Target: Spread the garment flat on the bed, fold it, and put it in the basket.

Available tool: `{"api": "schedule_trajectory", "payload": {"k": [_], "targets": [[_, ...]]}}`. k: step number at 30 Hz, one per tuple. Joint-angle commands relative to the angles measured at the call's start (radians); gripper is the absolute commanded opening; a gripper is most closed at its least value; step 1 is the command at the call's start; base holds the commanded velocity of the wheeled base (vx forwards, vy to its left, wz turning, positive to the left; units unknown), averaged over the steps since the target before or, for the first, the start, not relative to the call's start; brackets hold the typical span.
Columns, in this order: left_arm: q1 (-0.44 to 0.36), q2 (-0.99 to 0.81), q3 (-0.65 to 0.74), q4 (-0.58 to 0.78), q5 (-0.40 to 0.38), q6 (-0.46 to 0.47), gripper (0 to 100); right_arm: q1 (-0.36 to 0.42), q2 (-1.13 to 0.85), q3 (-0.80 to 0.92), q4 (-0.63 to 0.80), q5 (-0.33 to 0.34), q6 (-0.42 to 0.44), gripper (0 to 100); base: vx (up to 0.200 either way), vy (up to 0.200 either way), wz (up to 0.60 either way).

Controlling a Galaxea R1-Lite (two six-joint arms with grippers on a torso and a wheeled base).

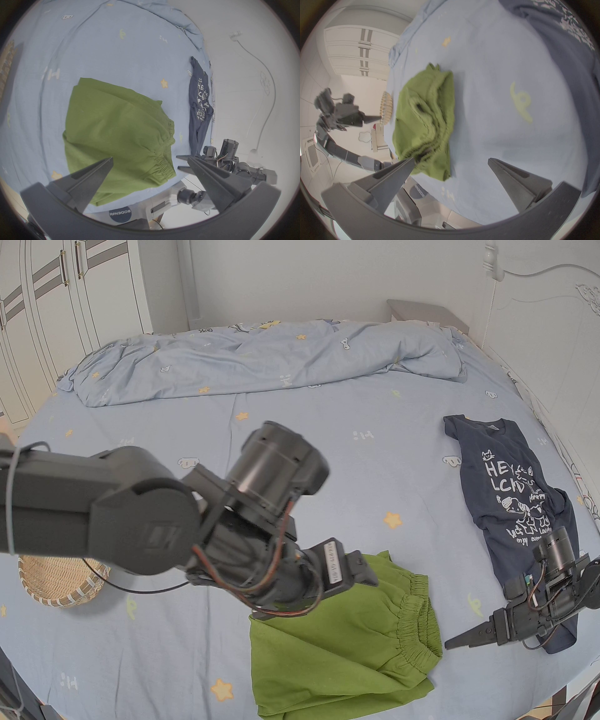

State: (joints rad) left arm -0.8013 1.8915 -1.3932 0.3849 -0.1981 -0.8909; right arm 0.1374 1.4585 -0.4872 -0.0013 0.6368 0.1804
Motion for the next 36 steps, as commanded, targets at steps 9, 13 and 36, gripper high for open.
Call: {"api": "schedule_trajectory", "payload": {"k": [9, 13, 36], "targets": [[0.386, -0.172, 0.638, -0.480, -0.392, 0.303, 100, 0.146, -0.221, -0.278, -0.011, 0.011, 0.208, 100, 0.000, 0.000, 0.00], [0.410, -0.089, 0.701, -0.601, -0.419, 0.377, 100, 0.280, -0.173, -0.298, -0.051, 0.009, 0.257, 100, 0.000, 0.000, 0.00], [0.340, 0.095, 0.606, -0.678, -0.414, 0.409, 100, 0.419, -0.021, -0.010, -0.129, 0.011, 0.255, 100, 0.000, 0.000, 0.00]]}}
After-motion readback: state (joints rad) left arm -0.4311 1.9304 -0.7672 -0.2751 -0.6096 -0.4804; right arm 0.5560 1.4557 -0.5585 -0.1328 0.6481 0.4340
